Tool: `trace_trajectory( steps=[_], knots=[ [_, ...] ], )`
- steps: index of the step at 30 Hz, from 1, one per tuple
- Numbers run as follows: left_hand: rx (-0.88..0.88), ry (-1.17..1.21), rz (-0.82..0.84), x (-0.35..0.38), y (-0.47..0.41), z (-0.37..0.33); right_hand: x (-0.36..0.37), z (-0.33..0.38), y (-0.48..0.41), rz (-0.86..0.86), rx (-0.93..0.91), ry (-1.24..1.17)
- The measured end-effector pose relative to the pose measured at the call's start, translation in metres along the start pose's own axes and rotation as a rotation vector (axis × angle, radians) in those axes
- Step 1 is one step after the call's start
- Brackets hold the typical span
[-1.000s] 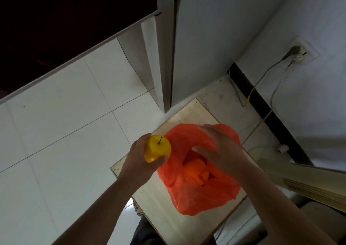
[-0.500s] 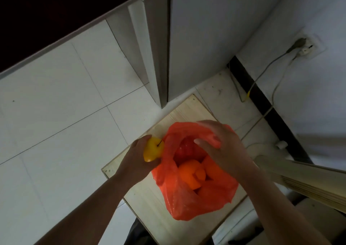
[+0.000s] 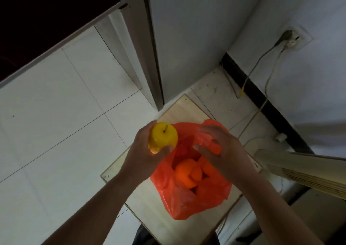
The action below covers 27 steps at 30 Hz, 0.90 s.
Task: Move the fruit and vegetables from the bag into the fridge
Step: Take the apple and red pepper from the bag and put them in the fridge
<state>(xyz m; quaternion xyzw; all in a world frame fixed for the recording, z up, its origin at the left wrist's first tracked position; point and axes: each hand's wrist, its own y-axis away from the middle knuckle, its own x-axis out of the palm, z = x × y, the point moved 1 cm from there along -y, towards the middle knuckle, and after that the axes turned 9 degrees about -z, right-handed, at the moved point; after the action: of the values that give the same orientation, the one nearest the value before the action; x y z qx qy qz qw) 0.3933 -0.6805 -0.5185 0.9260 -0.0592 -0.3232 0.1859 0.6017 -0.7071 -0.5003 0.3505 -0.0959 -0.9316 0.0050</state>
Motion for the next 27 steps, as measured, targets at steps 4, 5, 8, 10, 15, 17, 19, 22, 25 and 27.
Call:
trace_trajectory(
  steps=[4,5,8,10,15,17,19,22,25,27],
  knots=[
    [-0.108,-0.067,0.009,0.011,-0.023,0.028,0.004,-0.001,-0.013,0.024,-0.029,0.036],
    [-0.107,-0.080,0.046,0.012,-0.026,0.033,0.006,-0.001,-0.017,0.046,-0.035,0.041],
    [-0.073,-0.106,0.113,0.015,-0.022,0.042,0.017,-0.005,-0.025,0.138,-0.031,0.080],
    [-0.057,-0.134,0.111,0.018,-0.019,0.045,0.025,-0.011,-0.026,0.227,-0.003,0.143],
    [-0.067,-0.165,0.058,0.025,-0.018,0.051,0.043,-0.025,-0.024,0.299,0.051,0.152],
    [-0.080,-0.154,0.046,0.026,-0.017,0.050,0.050,-0.027,-0.023,0.286,0.058,0.155],
    [-0.088,-0.151,0.050,0.024,-0.017,0.050,0.054,-0.028,-0.022,0.256,0.063,0.150],
    [-0.098,-0.124,0.040,0.017,-0.020,0.050,0.051,-0.026,-0.017,0.201,0.044,0.125],
    [-0.129,-0.084,-0.005,0.005,-0.018,0.038,0.035,-0.021,-0.009,0.145,0.021,0.097],
    [-0.106,-0.062,-0.030,-0.006,-0.013,0.025,0.020,-0.012,-0.001,0.111,-0.002,0.089]
  ],
)
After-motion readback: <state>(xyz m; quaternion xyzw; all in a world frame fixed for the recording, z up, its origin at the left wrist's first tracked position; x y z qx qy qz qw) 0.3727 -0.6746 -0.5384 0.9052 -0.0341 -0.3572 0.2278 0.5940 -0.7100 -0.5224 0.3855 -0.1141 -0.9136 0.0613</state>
